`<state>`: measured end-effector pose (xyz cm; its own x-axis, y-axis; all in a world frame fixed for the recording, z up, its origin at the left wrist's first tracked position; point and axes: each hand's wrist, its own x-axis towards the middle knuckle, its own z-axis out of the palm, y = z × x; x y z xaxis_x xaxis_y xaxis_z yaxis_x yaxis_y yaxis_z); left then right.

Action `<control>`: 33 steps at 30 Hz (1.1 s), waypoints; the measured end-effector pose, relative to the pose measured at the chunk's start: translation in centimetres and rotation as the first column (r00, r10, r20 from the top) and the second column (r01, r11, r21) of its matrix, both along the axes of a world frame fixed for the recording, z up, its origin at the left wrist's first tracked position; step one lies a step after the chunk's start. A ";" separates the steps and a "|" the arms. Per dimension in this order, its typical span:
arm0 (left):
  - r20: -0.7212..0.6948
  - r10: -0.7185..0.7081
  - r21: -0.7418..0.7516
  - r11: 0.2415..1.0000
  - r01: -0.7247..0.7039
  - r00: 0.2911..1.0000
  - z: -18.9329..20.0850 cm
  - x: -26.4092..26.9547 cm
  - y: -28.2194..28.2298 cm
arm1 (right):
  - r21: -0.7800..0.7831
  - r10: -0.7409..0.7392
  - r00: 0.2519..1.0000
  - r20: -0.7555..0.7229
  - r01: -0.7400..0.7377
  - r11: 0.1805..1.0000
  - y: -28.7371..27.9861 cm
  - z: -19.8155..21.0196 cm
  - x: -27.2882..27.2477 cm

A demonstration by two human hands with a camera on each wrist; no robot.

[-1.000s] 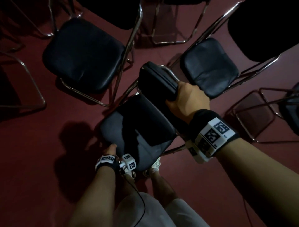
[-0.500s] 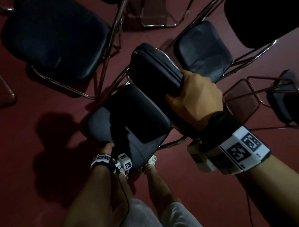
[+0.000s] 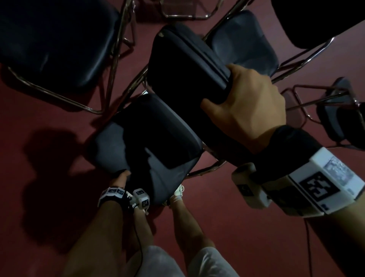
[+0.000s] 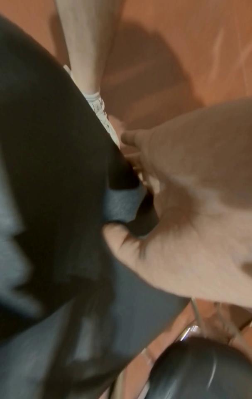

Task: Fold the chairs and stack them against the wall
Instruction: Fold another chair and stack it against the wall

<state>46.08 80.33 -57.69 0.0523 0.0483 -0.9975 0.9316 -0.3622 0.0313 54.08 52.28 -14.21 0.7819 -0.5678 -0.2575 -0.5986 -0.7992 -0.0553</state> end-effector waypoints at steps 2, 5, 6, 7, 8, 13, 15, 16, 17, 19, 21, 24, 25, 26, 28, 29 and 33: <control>-0.044 0.067 -0.035 0.997 -0.068 0.997 -0.3 -0.7 0.4 | 0.003 -0.006 1.000 0.007 0.006 1.000 -0.4 -0.1 0.1; -0.068 0.098 -0.075 0.992 -0.103 0.993 0.9 -0.6 0.0 | -0.002 -0.002 1.000 0.002 0.002 1.000 -0.7 0.0 0.1; -0.046 0.087 -0.082 0.992 -0.090 0.995 1.2 -0.5 -0.3 | -0.011 0.000 1.000 0.002 0.000 1.000 -0.8 0.0 0.2; -0.016 0.066 -0.070 0.995 -0.067 0.998 1.1 -0.4 -0.4 | -0.019 0.004 1.000 0.005 -0.004 1.000 -1.0 0.1 0.2; 0.017 0.055 -0.055 0.997 -0.054 0.998 1.0 -0.5 -0.5 | -0.023 0.010 1.000 0.008 -0.010 1.000 -1.2 0.1 0.3; 0.041 0.110 0.007 0.994 -0.111 0.993 -0.4 -1.1 0.2 | -0.043 0.037 0.999 0.020 -0.036 0.998 -1.8 -0.2 0.2; 0.031 0.121 -0.009 0.993 -0.121 0.992 -2.0 -1.4 1.1 | -0.052 0.052 0.998 0.018 -0.051 0.997 -1.9 -0.4 0.2; 0.017 0.113 -0.020 0.993 -0.112 0.993 -2.6 -1.6 1.4 | -0.049 0.058 0.998 0.015 -0.057 0.997 -2.0 -0.5 0.2; 0.019 0.110 -0.025 0.994 -0.110 0.994 -3.1 -1.6 1.5 | -0.042 0.061 0.998 0.013 -0.061 0.997 -2.2 -0.4 0.2; 0.034 0.106 -0.018 0.994 -0.105 0.994 -3.5 -1.6 1.6 | -0.025 0.065 0.998 0.016 -0.065 0.998 -2.5 -0.3 0.2; 0.076 0.106 -0.009 0.994 -0.106 0.991 -3.8 -1.6 1.7 | -0.023 0.069 0.998 0.015 -0.068 0.997 -2.6 -0.1 0.1; 0.122 0.059 -0.002 0.998 -0.060 0.991 0.2 -0.7 0.4 | -0.011 0.076 0.997 0.013 -0.076 0.997 -2.3 -0.3 -0.1; 0.138 0.038 -0.011 0.999 -0.037 0.990 2.9 0.0 -0.5 | -0.008 0.074 0.997 0.012 -0.074 0.997 -2.2 -0.3 -0.2; 0.147 0.021 -0.010 1.000 -0.020 0.989 4.7 0.4 -0.9 | -0.006 0.070 0.998 0.012 -0.070 0.998 -2.2 -0.2 -0.2; 0.162 -0.026 0.006 1.000 0.025 0.986 6.5 0.8 -1.2 | 0.019 0.063 0.998 0.012 -0.063 0.998 -2.6 0.1 -0.1; 0.160 -0.049 0.016 0.999 0.047 0.986 7.4 0.8 -1.1 | 0.036 0.063 0.998 0.012 -0.063 0.997 -2.9 0.2 -0.1; 0.123 -0.081 0.047 0.996 0.075 0.989 9.4 0.8 -0.7 | 0.095 0.048 0.997 0.055 -0.053 0.994 -3.6 0.4 0.1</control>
<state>46.88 79.68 -48.33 0.1811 0.0814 -0.9801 0.8902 -0.4373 0.1282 54.18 48.70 -13.78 0.8226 -0.5020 -0.2670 -0.5520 -0.8177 -0.1634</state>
